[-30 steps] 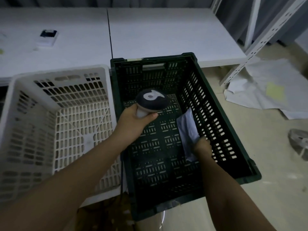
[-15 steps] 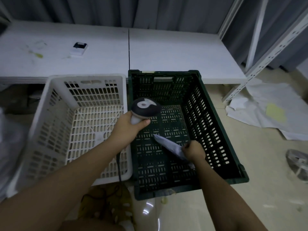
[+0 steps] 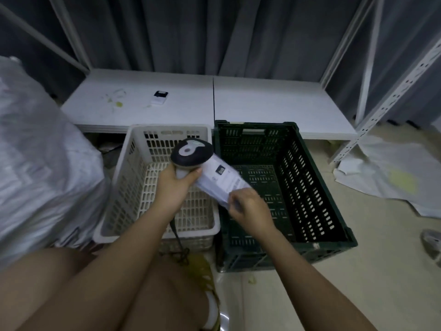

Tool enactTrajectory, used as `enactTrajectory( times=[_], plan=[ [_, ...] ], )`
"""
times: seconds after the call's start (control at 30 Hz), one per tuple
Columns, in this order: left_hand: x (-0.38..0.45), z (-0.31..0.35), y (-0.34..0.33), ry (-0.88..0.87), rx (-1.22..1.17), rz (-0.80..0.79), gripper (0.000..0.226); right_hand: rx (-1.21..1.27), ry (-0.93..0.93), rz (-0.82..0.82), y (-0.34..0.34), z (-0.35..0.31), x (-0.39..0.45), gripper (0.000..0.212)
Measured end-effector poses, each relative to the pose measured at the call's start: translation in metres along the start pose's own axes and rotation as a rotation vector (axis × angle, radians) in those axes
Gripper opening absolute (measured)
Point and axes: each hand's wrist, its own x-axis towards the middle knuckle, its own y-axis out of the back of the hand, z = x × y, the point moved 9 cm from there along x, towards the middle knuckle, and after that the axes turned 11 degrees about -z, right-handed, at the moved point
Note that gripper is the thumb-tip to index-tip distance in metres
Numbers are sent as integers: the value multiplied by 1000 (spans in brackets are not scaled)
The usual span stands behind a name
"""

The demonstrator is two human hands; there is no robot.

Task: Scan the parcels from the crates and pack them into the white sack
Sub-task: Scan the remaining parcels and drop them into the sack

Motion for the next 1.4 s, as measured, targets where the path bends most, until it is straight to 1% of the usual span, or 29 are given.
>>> enactTrajectory(
  times=[0.03, 0.07, 0.1, 0.17, 0.27, 0.37, 0.43, 0.47, 0.53, 0.57, 0.63, 0.7, 0.73, 0.8, 0.87, 0.93, 1.0, 1.03, 1.1, 1.23, 1.3, 1.4],
  plan=[
    [-5, -3, 6, 7, -3, 7, 38, -32, -6, -91, -21, -2, -1, 2],
    [-9, -6, 11, 18, 0, 16, 37, -34, -13, -145, -36, -4, -3, 3],
    [-12, -10, 14, 29, -1, 21, 34, -27, -17, -156, -45, -6, -5, 6],
    [-15, -14, 18, 40, -6, 14, 27, -49, -8, -132, -50, -14, -6, 12],
    [-16, -19, 22, 45, 40, -1, 25, -31, -39, -78, -51, -20, -5, 11],
    [-14, -22, 25, 49, 47, -20, 25, 164, -203, -16, -45, -2, -6, 15],
    [-12, -25, 28, 51, 45, -19, 27, 199, -279, 17, -40, 7, -3, 18],
    [-11, -26, 28, 53, 44, -18, 28, 157, -323, 42, -37, 11, -2, 24],
    [-8, -27, 27, 51, 46, -19, 27, 112, -477, 104, -35, 23, -6, 45],
    [-7, -27, 26, 48, 47, -19, 26, 178, -595, 132, -37, 32, -13, 57],
    [-3, -29, 22, 49, 41, -24, 27, 453, -799, 145, -50, 52, -26, 75],
    [-2, -28, 20, 49, 48, -22, 31, 749, -888, 122, -66, 65, -34, 80],
    [-2, -27, 19, 42, 50, -21, 32, 842, -911, 95, -71, 69, -37, 80],
    [-3, -24, 15, 28, 31, -28, 31, 881, -898, 26, -76, 71, -37, 74],
    [-7, -20, 11, 21, 16, -38, 28, 844, -817, 23, -70, 68, -30, 57],
    [-9, -18, 7, 15, 15, -56, 25, 929, -778, 99, -60, 64, -26, 42],
    [-12, -16, 5, 2, -5, -72, 24, 1077, -777, 200, -47, 63, -26, 30],
    [-14, -14, 4, -5, -16, -78, 25, 1098, -761, 248, -35, 62, -24, 27],
    [-17, -12, 2, -12, -28, -90, 29, 1040, -681, 317, -3, 62, -19, 26],
    [-20, -7, -4, -36, -53, -136, 37, 902, -510, 398, 71, 54, -6, 38],
    [-21, -5, -8, -45, -66, -170, 37, 825, -450, 398, 98, 48, 1, 35],
    [-24, -2, -15, -62, -81, -225, 33, 729, -368, 325, 119, 40, 15, 19]
  ],
)
